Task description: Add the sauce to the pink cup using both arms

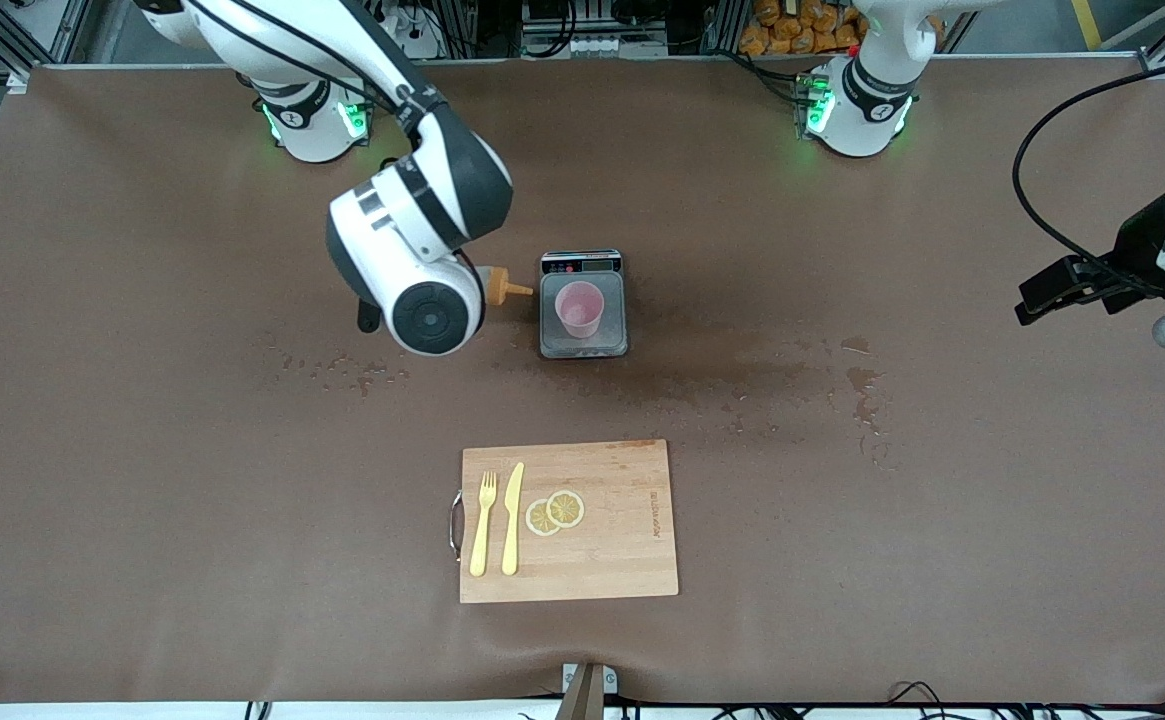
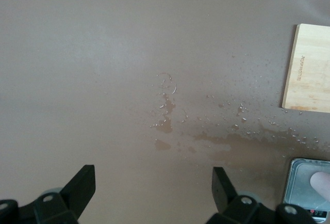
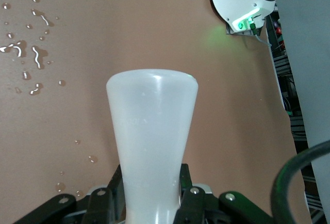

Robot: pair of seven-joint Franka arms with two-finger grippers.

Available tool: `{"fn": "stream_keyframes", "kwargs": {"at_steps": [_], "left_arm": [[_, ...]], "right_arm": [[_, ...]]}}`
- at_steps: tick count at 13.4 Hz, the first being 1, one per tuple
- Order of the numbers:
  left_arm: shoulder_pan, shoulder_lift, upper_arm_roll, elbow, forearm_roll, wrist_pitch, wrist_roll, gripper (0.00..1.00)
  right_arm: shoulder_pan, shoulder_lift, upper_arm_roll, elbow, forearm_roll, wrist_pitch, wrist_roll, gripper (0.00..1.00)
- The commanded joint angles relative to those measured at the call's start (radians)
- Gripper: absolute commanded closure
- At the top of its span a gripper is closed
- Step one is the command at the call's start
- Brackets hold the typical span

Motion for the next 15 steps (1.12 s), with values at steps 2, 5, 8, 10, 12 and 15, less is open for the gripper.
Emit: {"fn": "stream_keyframes", "kwargs": {"at_steps": [2,5,8,10,12,15], "left_arm": [[-0.014,-0.024,0.009,-0.022,-0.018,-0.014,0.006,0.00],[-0.011,-0.028,0.006,-0.022,-0.018,-0.027,0.007,0.00],[-0.012,-0.028,0.005,-0.022,-0.017,-0.027,0.003,0.00],[-0.012,-0.028,0.005,-0.022,-0.017,-0.027,0.000,0.00],[-0.012,-0.028,0.005,-0.019,-0.009,-0.039,-0.003,0.00],[-0.014,-0.028,0.005,-0.019,-0.009,-0.039,-0.007,0.00]], "right_arm": [[0.042,0.021,-0.007,0.005,-0.048,-0.021,0.059,0.55],[0.043,0.031,-0.007,0.008,-0.061,-0.021,0.062,0.55],[0.043,0.072,-0.008,0.019,-0.101,-0.022,0.081,0.61],[0.040,0.072,-0.007,0.026,-0.120,-0.059,0.076,0.61],[0.035,0.072,-0.007,0.036,-0.118,-0.059,0.076,0.64],[0.034,0.077,-0.007,0.036,-0.117,-0.055,0.070,0.72]]}}
